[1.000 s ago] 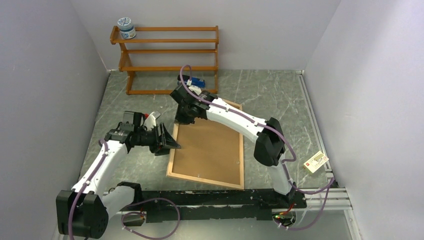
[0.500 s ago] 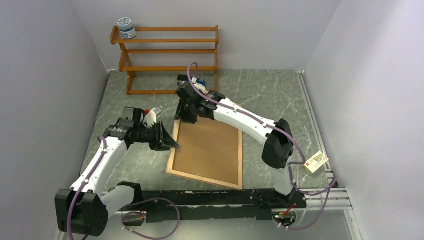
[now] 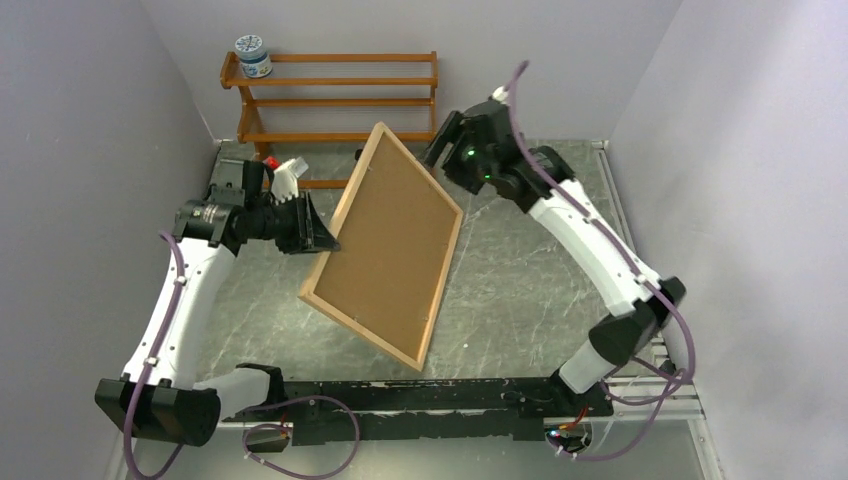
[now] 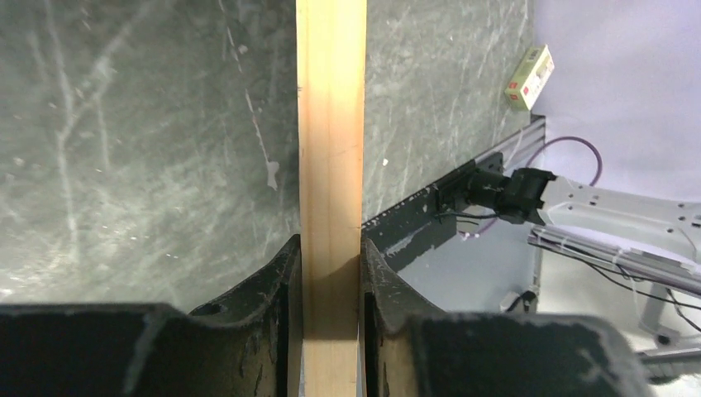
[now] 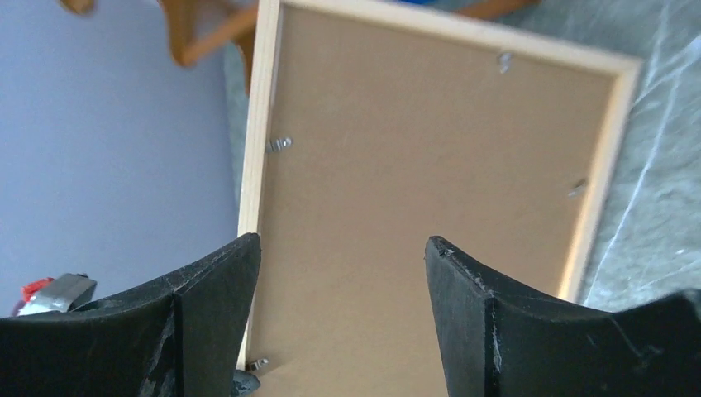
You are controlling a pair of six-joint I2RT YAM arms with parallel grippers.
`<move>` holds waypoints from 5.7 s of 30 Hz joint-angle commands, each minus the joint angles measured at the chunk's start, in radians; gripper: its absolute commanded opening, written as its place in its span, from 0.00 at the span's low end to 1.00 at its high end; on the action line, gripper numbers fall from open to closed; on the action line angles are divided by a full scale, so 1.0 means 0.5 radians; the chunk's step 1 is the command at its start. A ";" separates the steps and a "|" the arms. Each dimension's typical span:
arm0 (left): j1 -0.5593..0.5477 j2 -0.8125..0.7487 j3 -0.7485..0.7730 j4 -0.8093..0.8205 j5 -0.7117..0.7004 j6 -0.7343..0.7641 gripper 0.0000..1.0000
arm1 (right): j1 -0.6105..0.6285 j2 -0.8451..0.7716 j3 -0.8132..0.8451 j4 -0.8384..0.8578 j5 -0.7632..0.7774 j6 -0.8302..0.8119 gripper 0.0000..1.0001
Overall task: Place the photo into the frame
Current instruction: Turn over the photo frame at the center of the board, then adjust the photo frame at the center of the board.
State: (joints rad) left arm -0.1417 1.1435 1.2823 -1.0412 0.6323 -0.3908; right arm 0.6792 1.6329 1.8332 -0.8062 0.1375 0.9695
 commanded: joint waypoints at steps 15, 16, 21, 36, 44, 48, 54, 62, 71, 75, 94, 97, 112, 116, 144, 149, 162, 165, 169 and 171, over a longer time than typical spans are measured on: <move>-0.128 0.352 1.005 -0.214 -0.483 0.575 0.03 | -0.226 -0.255 -0.277 0.439 -0.479 0.142 0.81; -0.171 0.349 1.006 -0.220 -0.546 0.591 0.03 | -0.226 -0.247 -0.268 0.465 -0.504 0.168 0.83; -0.296 0.304 0.957 -0.190 -0.725 0.627 0.03 | -0.222 -0.150 -0.144 0.477 -0.632 0.270 0.90; -0.701 0.389 0.924 -0.076 -0.965 0.601 0.02 | -0.208 0.294 0.421 0.087 -0.633 0.289 0.90; -0.878 0.477 1.002 -0.104 -1.008 0.627 0.14 | -0.197 0.385 0.519 -0.203 -0.603 0.276 0.84; -0.886 0.501 1.006 -0.111 -0.864 0.656 0.32 | -0.224 0.339 0.447 -0.292 -0.628 0.192 0.77; -0.885 0.477 0.999 -0.065 -0.272 0.677 0.58 | -0.287 0.134 0.210 -0.249 -0.675 0.191 0.60; -0.884 0.475 0.938 0.275 0.428 0.487 0.75 | -0.422 -0.152 -0.177 -0.127 -0.734 0.216 0.53; -0.881 0.477 0.886 0.463 0.086 0.276 0.77 | -0.698 -0.580 -0.703 0.061 -0.852 0.094 0.52; -0.857 0.463 0.782 0.472 -0.249 0.190 0.77 | -0.940 -0.810 -1.013 0.235 -1.035 -0.103 0.45; -0.324 0.793 -0.221 0.719 -0.719 -0.341 0.77 | -1.633 -0.480 -2.062 1.971 -1.957 -0.200 0.59; -0.285 0.958 -0.221 0.757 -0.655 -0.322 0.77 | -1.685 -0.336 -2.050 2.032 -1.996 -0.233 0.61; -0.348 1.449 -0.280 1.067 0.055 -0.154 0.72 | -1.834 0.193 -1.950 1.876 -1.691 -0.465 0.73; -0.364 1.425 -0.326 1.018 -0.067 -0.138 0.72 | -1.832 0.211 -1.822 1.551 -1.314 -0.632 0.81; -0.890 1.159 -0.597 1.038 -0.224 -0.235 0.61 | -1.131 0.457 -1.436 0.993 -1.078 -0.864 0.74; -0.998 1.053 -0.772 1.180 -0.185 -0.360 0.64 | -0.989 0.570 -1.244 1.019 -1.124 -0.939 0.73; -1.048 0.628 -0.685 0.648 -1.119 -0.571 0.87 | -0.828 0.383 -0.773 0.626 -0.354 -0.908 0.81; -1.033 0.562 -0.563 0.543 -1.260 -0.548 0.92 | -0.849 0.137 -0.821 0.454 -0.061 -0.761 0.84; -0.857 0.569 -0.404 0.577 -1.289 -0.385 0.93 | -0.870 -0.164 -1.033 0.205 0.158 -0.544 0.86; -0.687 0.660 -0.297 0.638 -1.137 -0.284 0.93 | -0.904 -0.336 -1.214 0.112 0.163 -0.422 0.86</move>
State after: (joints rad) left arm -0.6098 1.4387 1.0359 -0.7357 0.0601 -0.6231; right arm 0.2501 1.6081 1.3563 -0.5797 0.0795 0.6102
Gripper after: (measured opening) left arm 0.931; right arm 0.860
